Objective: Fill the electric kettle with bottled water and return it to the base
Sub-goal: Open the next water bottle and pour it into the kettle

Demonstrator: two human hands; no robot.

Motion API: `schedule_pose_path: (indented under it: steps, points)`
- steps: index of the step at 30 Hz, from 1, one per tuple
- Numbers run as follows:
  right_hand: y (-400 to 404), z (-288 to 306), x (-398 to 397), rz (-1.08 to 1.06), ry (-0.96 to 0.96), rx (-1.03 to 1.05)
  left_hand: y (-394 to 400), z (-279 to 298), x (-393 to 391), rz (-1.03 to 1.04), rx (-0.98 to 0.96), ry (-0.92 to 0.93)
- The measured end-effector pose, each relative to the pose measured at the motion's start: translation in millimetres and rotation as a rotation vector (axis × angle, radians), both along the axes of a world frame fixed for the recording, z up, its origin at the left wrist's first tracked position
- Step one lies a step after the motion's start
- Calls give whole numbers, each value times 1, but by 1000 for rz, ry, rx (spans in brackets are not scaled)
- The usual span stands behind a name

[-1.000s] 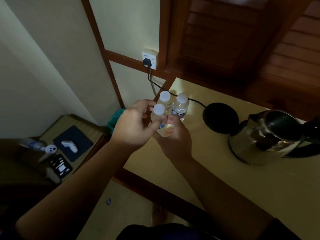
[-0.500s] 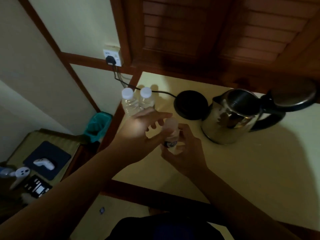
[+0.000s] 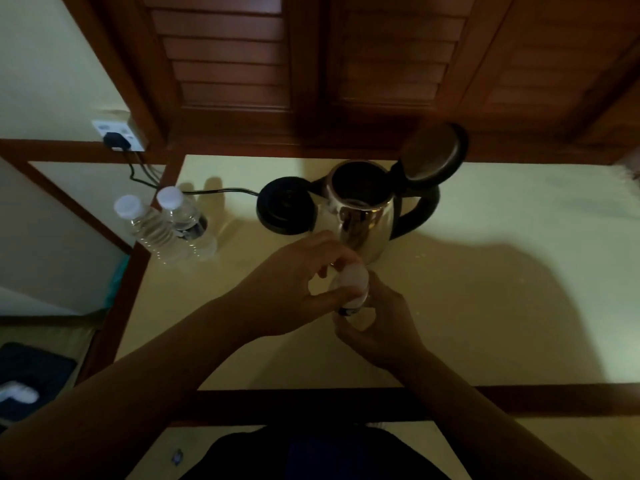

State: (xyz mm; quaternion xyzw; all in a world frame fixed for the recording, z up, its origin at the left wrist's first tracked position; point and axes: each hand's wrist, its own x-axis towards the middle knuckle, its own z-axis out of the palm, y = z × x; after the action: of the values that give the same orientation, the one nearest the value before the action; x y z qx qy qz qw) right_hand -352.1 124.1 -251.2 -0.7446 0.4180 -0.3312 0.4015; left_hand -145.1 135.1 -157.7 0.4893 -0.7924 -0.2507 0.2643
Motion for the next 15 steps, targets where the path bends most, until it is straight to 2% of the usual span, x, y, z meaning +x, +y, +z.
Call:
schedule_pose_path:
  steps: [9, 15]
  points:
    - [0, -13, -14, 90, 86, 13, 2, -2, -6, 5, -88, -46]
    - [2, -12, -14, 90, 111, -8, 12, -11, -15, 147, -164, -23]
